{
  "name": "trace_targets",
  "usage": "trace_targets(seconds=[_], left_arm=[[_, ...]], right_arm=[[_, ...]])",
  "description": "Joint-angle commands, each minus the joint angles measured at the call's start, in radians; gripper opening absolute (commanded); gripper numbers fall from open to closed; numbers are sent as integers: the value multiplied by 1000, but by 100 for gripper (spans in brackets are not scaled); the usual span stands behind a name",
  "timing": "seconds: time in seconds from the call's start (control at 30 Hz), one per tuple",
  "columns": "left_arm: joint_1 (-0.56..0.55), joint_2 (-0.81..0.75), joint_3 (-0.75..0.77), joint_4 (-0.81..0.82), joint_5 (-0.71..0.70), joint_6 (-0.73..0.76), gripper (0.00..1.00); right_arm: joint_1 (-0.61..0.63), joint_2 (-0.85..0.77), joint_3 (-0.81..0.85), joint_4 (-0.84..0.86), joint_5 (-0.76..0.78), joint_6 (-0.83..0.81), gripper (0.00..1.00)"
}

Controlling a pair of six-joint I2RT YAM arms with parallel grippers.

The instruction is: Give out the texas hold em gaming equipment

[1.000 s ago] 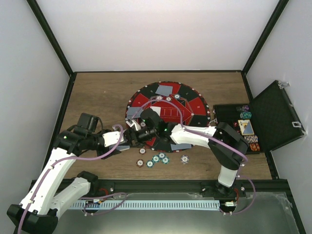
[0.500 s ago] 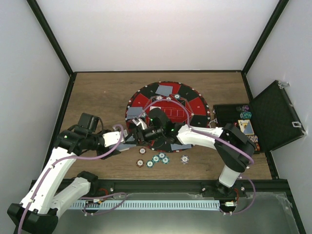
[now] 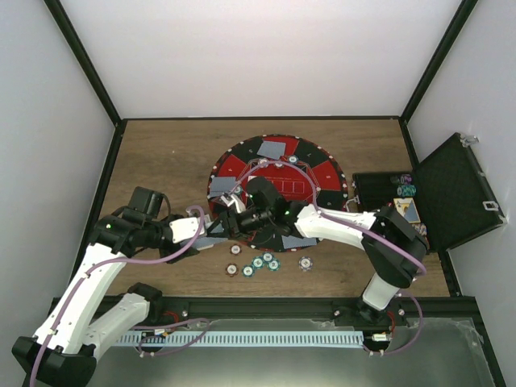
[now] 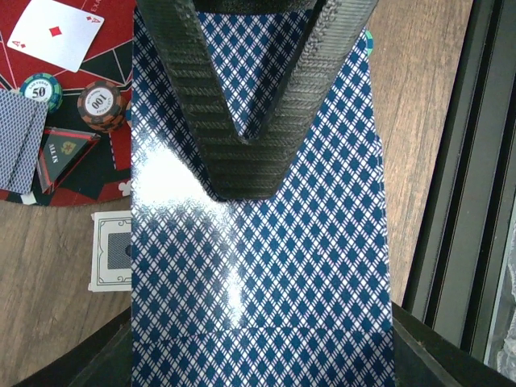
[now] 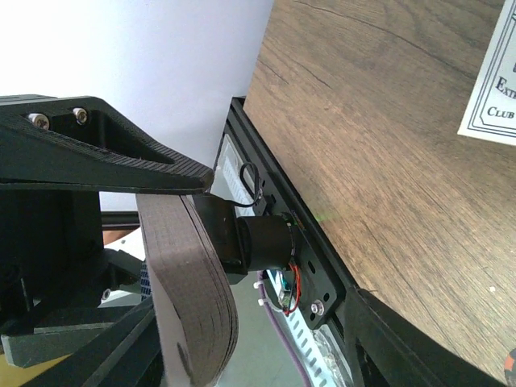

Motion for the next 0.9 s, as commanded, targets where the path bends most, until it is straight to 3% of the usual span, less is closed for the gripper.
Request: trace_targets(seconds=[0.0, 0.5, 0.87], left_arm=[[2, -13, 23, 20, 52, 15, 9], [3, 0, 44, 16, 55, 16, 9], [3, -6, 36, 17, 49, 19, 10]], right_arm=[[13, -12, 52, -148, 105, -46, 57], [-1, -37, 42, -208, 129, -94, 47], [-16, -94, 2, -176, 106, -76, 19]])
